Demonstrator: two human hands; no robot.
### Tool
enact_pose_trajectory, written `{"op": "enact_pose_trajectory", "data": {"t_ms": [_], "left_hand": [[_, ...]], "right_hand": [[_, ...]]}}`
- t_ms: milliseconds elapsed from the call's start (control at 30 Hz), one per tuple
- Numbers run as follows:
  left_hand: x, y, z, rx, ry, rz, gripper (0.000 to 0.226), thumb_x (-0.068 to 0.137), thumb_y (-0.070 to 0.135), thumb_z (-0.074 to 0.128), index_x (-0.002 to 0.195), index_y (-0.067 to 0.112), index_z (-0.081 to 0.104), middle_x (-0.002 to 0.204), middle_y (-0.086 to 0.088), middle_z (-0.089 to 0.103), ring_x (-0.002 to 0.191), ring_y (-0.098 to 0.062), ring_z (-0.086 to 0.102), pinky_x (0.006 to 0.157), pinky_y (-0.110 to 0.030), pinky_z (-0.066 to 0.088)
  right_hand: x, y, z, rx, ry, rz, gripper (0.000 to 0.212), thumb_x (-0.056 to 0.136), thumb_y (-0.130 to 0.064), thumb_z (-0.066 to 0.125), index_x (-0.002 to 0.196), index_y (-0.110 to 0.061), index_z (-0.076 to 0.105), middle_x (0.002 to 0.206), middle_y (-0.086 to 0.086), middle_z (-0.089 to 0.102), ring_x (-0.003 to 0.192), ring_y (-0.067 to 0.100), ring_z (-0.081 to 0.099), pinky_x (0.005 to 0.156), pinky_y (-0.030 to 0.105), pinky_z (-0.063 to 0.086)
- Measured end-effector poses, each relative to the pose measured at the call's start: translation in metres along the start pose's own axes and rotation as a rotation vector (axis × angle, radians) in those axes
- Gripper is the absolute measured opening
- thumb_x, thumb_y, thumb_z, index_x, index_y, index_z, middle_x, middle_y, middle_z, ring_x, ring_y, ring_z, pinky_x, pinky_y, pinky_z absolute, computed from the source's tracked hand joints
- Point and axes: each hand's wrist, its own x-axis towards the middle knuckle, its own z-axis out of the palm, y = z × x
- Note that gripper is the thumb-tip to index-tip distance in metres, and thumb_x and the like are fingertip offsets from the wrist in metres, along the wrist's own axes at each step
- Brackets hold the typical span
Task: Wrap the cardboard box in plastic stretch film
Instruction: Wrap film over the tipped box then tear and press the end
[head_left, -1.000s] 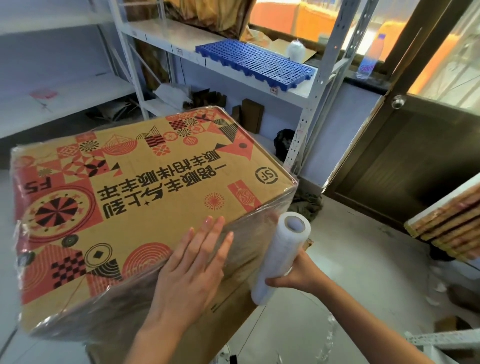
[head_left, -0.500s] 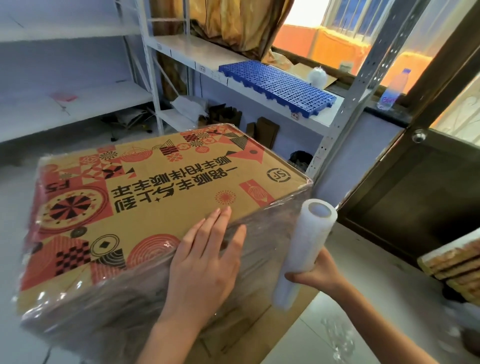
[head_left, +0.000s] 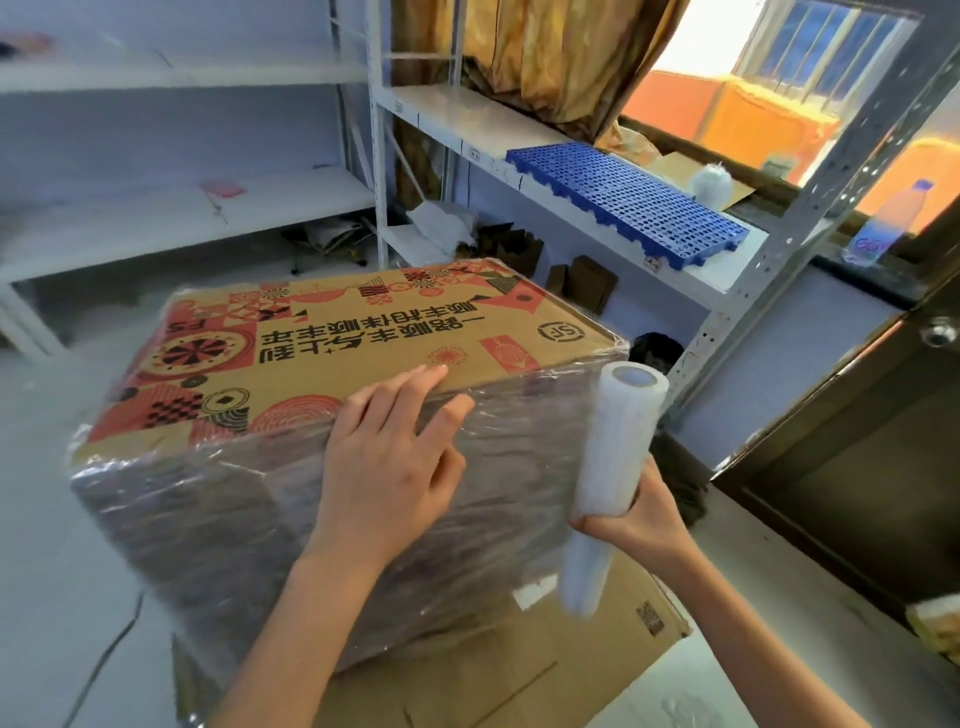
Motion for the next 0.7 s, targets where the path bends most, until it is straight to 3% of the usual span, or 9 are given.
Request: {"op": "enact_pose_trajectory", "data": {"t_ms": [100, 267, 333, 500, 700], "left_hand": [[0.003, -0.007, 0.002, -0.02, 0.044, -0.035, 0.023, 0.082, 0.02, 0.052, 0.103, 0.018, 0.061, 0.116, -0.011, 0.061, 0.107, -0.027, 0.054, 0.086, -0.036, 0.036], [-0.003, -0.01, 0.007, 0.021, 0.064, 0.011, 0.031, 0.092, 0.029, 0.051, 0.12, 0.014, 0.049, 0.125, -0.012, 0.06, 0.117, -0.025, 0.054, 0.093, -0.036, 0.035], [-0.002, -0.01, 0.006, 0.027, 0.096, 0.0, 0.039, 0.093, 0.03, 0.053, 0.125, 0.007, 0.053, 0.125, -0.009, 0.061, 0.117, -0.022, 0.054, 0.094, -0.034, 0.036], [0.004, -0.008, 0.008, -0.015, 0.207, -0.035, 0.026, 0.089, 0.022, 0.065, 0.111, 0.01, 0.069, 0.116, 0.0, 0.067, 0.106, -0.018, 0.063, 0.087, -0.032, 0.039], [0.011, -0.017, -0.001, -0.033, 0.233, -0.01, 0.025, 0.089, 0.021, 0.065, 0.109, 0.008, 0.07, 0.112, -0.001, 0.069, 0.102, -0.021, 0.065, 0.084, -0.034, 0.041]], "right_hand": [[0.004, 0.0, 0.008, -0.049, -0.022, -0.038, 0.065, 0.055, -0.022, 0.092, 0.1, -0.04, 0.049, 0.109, -0.004, 0.043, 0.104, 0.014, 0.048, 0.075, 0.022, 0.046], [0.002, 0.001, 0.009, 0.002, -0.015, -0.039, 0.063, 0.048, -0.04, 0.086, 0.101, -0.04, 0.052, 0.106, -0.008, 0.052, 0.095, 0.003, 0.056, 0.064, 0.02, 0.05], [-0.002, 0.0, 0.009, 0.066, -0.011, -0.042, 0.064, 0.046, -0.045, 0.083, 0.102, -0.036, 0.055, 0.1, -0.007, 0.06, 0.09, 0.001, 0.06, 0.062, 0.017, 0.051], [-0.004, -0.001, 0.012, 0.105, 0.018, -0.024, 0.063, 0.048, -0.035, 0.086, 0.103, -0.029, 0.056, 0.1, -0.001, 0.063, 0.088, 0.0, 0.061, 0.063, 0.015, 0.051], [-0.01, -0.013, 0.013, 0.141, 0.056, 0.009, 0.068, 0.041, -0.046, 0.084, 0.102, -0.035, 0.056, 0.093, -0.013, 0.066, 0.087, 0.001, 0.063, 0.06, 0.016, 0.052]]}}
